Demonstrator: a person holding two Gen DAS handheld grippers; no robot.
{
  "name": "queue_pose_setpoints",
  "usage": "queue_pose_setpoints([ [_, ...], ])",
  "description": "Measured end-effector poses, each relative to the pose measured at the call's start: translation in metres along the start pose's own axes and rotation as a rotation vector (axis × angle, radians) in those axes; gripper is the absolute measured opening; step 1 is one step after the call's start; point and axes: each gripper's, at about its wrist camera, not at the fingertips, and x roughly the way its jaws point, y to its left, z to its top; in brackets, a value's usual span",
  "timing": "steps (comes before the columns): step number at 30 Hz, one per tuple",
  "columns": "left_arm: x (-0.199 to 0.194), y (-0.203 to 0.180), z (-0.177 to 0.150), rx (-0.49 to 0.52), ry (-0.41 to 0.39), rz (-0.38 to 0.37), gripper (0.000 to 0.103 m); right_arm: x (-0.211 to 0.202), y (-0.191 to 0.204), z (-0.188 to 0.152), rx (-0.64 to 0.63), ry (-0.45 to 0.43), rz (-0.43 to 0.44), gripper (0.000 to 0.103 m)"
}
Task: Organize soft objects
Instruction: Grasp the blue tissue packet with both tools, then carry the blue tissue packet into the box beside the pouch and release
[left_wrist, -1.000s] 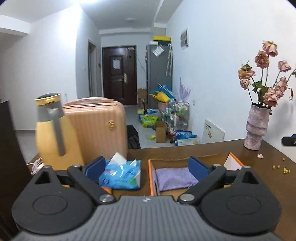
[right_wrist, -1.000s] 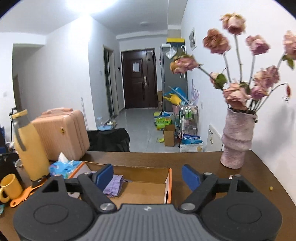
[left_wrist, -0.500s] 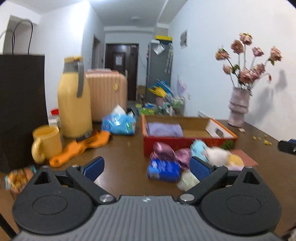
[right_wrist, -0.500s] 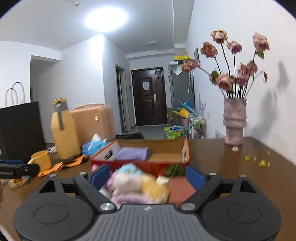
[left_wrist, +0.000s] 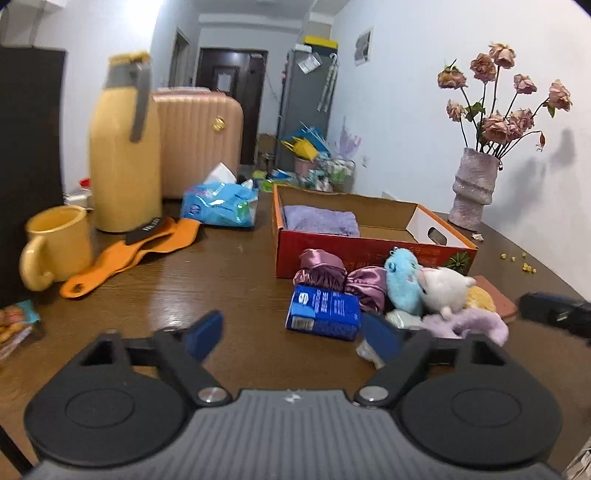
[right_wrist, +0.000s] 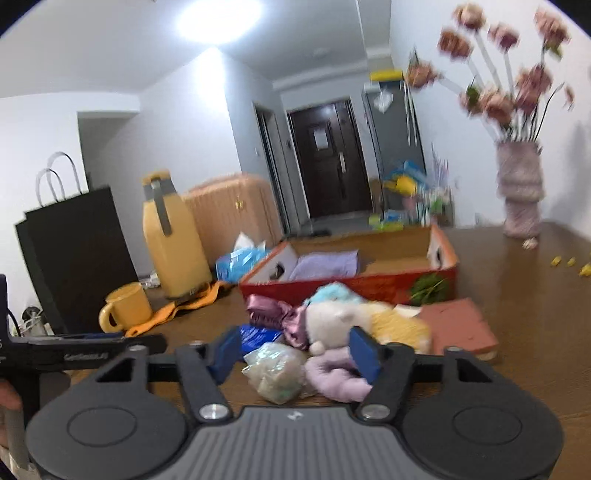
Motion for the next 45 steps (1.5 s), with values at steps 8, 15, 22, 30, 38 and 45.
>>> queue_pose_setpoints([
  [8,0.098,0.034,0.029,-0.066,0.129,-0.163,0.045,0.123,0.034,0.009,0.008,0.130,-0.011,0.033],
  [15,0.135,0.052,0.026,-0.155,0.239,-0.238,0.030,0.193,0.049,0.004,-0.033,0.276,-0.088,0.029],
  [22,0.141,0.057,0.019,-0.242,0.286,-0.292,0.028,0.201,0.033,0.001,0.063,0.288,-0.044,0.025],
  [30,0.051,0.050,0.017,-0.295,0.180,-0.303,0.025,0.138,0.052,0.023,-0.003,0.144,0.064,0.019],
  [38,-0.004,0.011,-0.046,-0.310,0.310,-0.379,0.025,0.049,0.068,-0.023,-0.110,0.126,0.015,0.019],
  [45,-0.001,-0.020,-0.068,-0.265,0.383,-0.404,0.026,0.013,0.031,-0.057,-0.028,0.200,-0.065,0.020],
])
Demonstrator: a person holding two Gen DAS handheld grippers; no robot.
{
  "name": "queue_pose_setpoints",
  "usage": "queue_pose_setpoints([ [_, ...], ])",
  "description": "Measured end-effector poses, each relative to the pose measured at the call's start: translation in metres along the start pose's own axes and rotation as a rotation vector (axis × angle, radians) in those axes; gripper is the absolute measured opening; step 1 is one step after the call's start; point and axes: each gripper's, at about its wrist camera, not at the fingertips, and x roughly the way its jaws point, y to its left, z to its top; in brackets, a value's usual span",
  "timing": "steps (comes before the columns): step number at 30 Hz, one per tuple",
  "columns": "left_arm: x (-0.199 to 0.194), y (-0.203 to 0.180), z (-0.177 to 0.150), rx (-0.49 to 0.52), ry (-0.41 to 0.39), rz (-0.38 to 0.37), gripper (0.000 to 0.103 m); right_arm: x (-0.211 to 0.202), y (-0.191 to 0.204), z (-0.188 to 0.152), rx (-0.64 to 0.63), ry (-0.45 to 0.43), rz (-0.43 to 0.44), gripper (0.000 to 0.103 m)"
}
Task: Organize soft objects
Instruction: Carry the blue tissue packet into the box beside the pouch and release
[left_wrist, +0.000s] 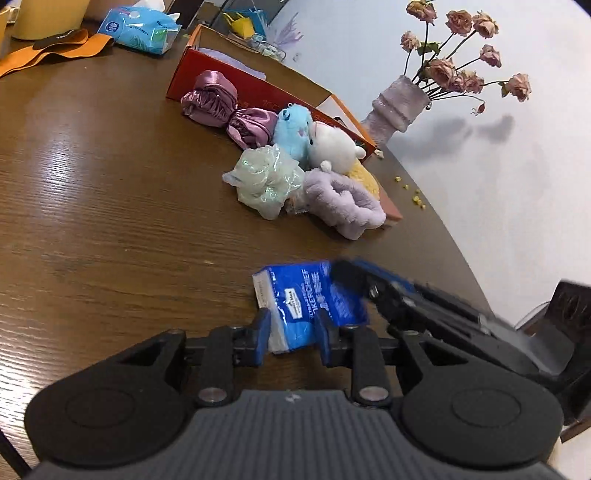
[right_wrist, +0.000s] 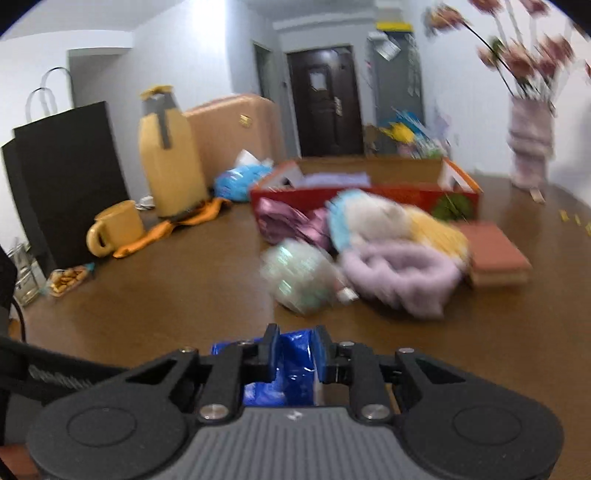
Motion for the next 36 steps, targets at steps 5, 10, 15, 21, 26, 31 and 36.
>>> queue_pose_setpoints([
  [5,-0.005,-0.007,0.002,0.031,-0.032,0.007,0.029,-0.013,-0.023,-0.012,0.071,-0.020,0.032,0.022],
  [10,0.004,0.000,0.004,-0.012,-0.024,0.044,0.033,-0.001,-0.034,-0.015,0.158,0.019,0.115,0.022],
  [15,0.010,0.007,0.003,-0.027,-0.016,0.036,0.028,0.009,-0.037,-0.020,0.188,0.048,0.132,0.020],
  [21,0.007,-0.001,0.013,0.004,-0.061,0.027,0.023,0.009,-0.045,-0.010,0.197,0.058,0.174,0.015],
  [26,-0.003,-0.026,0.081,0.104,-0.166,-0.036,0.023,-0.004,-0.045,0.050,0.141,-0.078,0.176,0.015],
  [31,0.037,-0.056,0.201,0.182,-0.211,-0.047,0.023,0.036,-0.073,0.153,0.077,-0.191,0.116,0.015],
  [36,0.142,-0.046,0.310,0.116,-0.097,-0.004,0.022,0.139,-0.130,0.249,0.149,-0.100,0.042,0.015],
])
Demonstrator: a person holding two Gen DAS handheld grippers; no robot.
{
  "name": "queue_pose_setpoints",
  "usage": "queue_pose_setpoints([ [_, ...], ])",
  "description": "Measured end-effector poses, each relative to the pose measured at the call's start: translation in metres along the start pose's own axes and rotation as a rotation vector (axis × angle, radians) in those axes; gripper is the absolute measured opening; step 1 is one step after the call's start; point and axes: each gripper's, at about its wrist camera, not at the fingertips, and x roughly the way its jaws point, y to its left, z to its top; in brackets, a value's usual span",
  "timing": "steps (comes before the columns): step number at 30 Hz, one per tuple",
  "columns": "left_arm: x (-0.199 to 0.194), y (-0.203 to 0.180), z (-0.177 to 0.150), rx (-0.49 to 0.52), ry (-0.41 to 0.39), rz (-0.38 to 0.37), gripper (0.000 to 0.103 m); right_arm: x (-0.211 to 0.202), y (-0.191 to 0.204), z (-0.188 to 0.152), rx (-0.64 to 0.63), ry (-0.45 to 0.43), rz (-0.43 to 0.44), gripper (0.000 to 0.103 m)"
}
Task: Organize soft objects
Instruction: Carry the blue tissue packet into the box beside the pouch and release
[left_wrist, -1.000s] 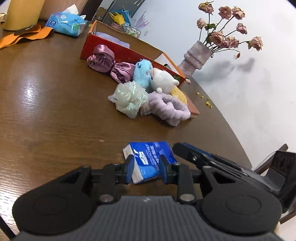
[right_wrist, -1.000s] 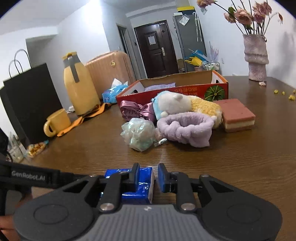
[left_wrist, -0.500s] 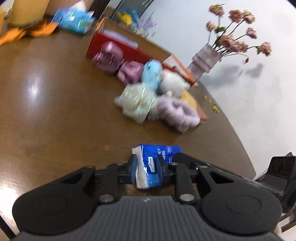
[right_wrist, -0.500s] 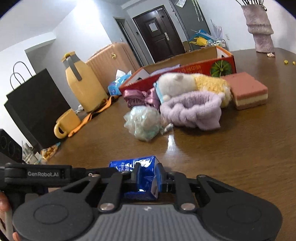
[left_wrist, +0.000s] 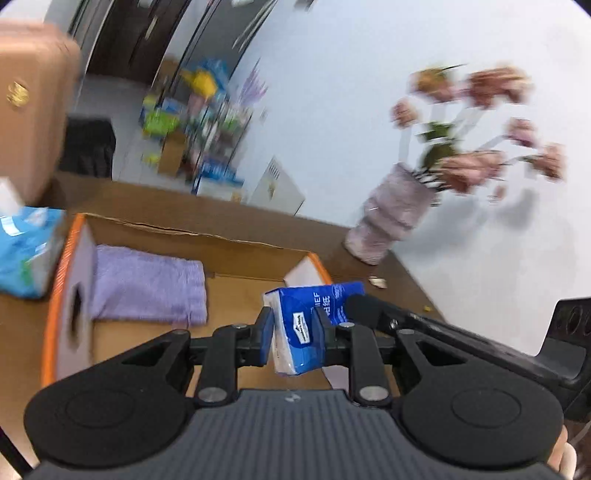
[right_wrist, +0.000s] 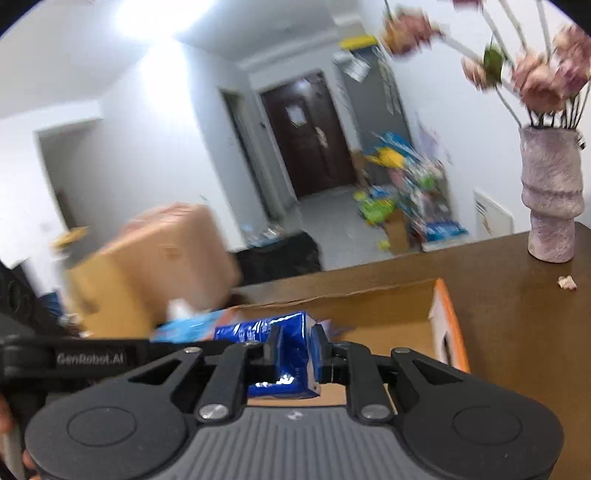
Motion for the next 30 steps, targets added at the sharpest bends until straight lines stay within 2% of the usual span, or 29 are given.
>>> queue_pose_setpoints([
  [3,0.064,0.021,0.028,-0.016,0.064,0.054,0.022,0.075,-0.034,0.029,0.055,0.106,-0.043,0.015],
  [7,0.123,0.050,0.041,-0.045,0.111,0.132,0.022,0.158,-0.062,0.035,0.126,0.226,-0.100,0.015],
  [10,0.142,0.054,0.040,-0.014,0.137,0.184,0.022,0.200,-0.061,0.024,0.074,0.312,-0.152,0.016],
  [12,0.140,0.051,0.039,0.037,0.124,0.195,0.023,0.207,-0.056,0.020,0.035,0.314,-0.181,0.016],
  [14,0.128,0.048,0.040,0.059,0.096,0.189,0.031,0.202,-0.055,0.018,0.042,0.291,-0.167,0.017],
  [18,0.093,0.030,0.045,0.122,0.050,0.205,0.031,0.169,-0.048,0.031,0.027,0.242,-0.164,0.017],
  [21,0.054,0.015,0.049,0.170,0.017,0.231,0.033,0.123,-0.039,0.050,-0.016,0.192,-0.168,0.018],
  [23,0.022,0.006,0.049,0.195,-0.018,0.258,0.038,0.088,-0.034,0.063,-0.056,0.158,-0.177,0.025],
  [25,-0.014,-0.003,0.048,0.221,-0.060,0.287,0.042,0.049,-0.031,0.072,-0.084,0.124,-0.189,0.027],
  [27,-0.051,-0.011,0.045,0.235,-0.101,0.314,0.048,0.013,-0.030,0.078,-0.106,0.090,-0.201,0.030],
  [29,-0.083,-0.017,0.039,0.245,-0.142,0.339,0.063,-0.025,-0.029,0.080,-0.112,0.050,-0.218,0.037],
  [30,-0.097,-0.021,0.036,0.249,-0.162,0.357,0.066,-0.041,-0.028,0.079,-0.112,0.036,-0.225,0.037],
])
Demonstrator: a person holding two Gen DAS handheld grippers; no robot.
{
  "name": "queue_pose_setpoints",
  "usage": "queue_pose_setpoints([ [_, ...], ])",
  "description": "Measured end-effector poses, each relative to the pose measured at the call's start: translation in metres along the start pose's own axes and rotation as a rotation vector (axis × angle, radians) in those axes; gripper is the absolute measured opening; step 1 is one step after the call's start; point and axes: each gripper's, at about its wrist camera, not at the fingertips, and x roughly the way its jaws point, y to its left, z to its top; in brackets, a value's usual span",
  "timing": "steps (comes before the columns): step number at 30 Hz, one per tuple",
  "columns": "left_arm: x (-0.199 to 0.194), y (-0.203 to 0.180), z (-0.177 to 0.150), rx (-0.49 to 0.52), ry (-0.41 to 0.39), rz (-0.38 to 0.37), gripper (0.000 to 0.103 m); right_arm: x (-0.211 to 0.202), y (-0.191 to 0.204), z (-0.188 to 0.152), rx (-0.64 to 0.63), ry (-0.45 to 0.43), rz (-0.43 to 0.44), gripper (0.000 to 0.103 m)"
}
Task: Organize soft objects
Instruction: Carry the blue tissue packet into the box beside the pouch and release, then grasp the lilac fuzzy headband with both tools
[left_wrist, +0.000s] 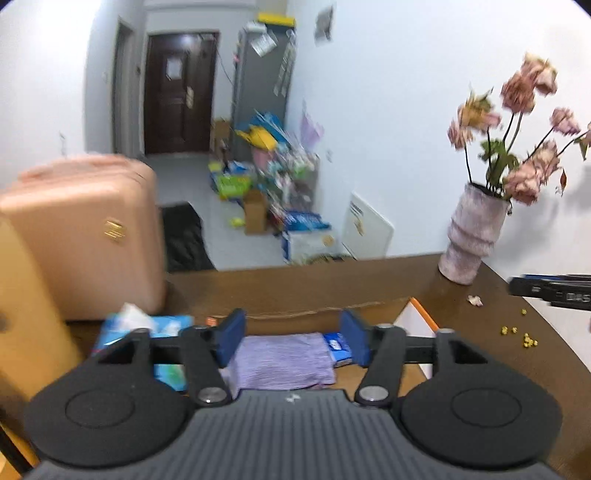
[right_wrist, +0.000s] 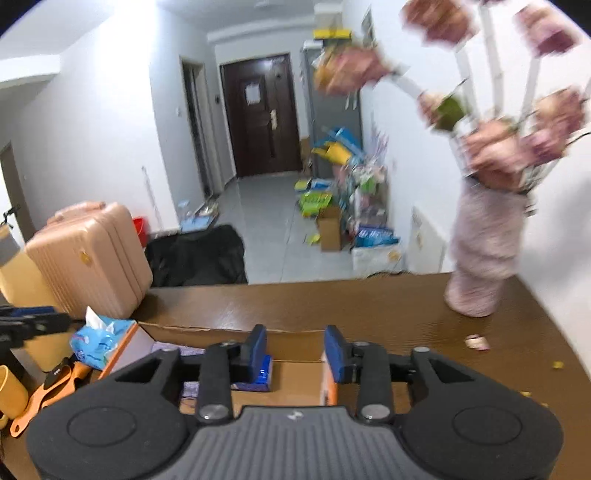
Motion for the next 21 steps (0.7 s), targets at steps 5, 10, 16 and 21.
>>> queue_pose_setpoints([
  [5,-0.061,-0.008,-0.008,0.004,-0.054,0.023,0.080,-0.061,-0.007,-0.003,0.014,-0.058,0.017,0.047],
  [10,-0.121,-0.012,-0.071,0.013,-0.160,0.065,0.086,-0.125,-0.002,-0.050,-0.030,-0.187,0.038,0.057],
  [16,-0.171,-0.027,-0.184,-0.007,-0.194,0.015,0.091,-0.177,0.009,-0.168,-0.064,-0.263,0.075,0.066],
  [21,-0.195,-0.042,-0.255,-0.027,-0.212,-0.028,0.098,-0.196,0.023,-0.256,-0.013,-0.241,0.095,0.070],
])
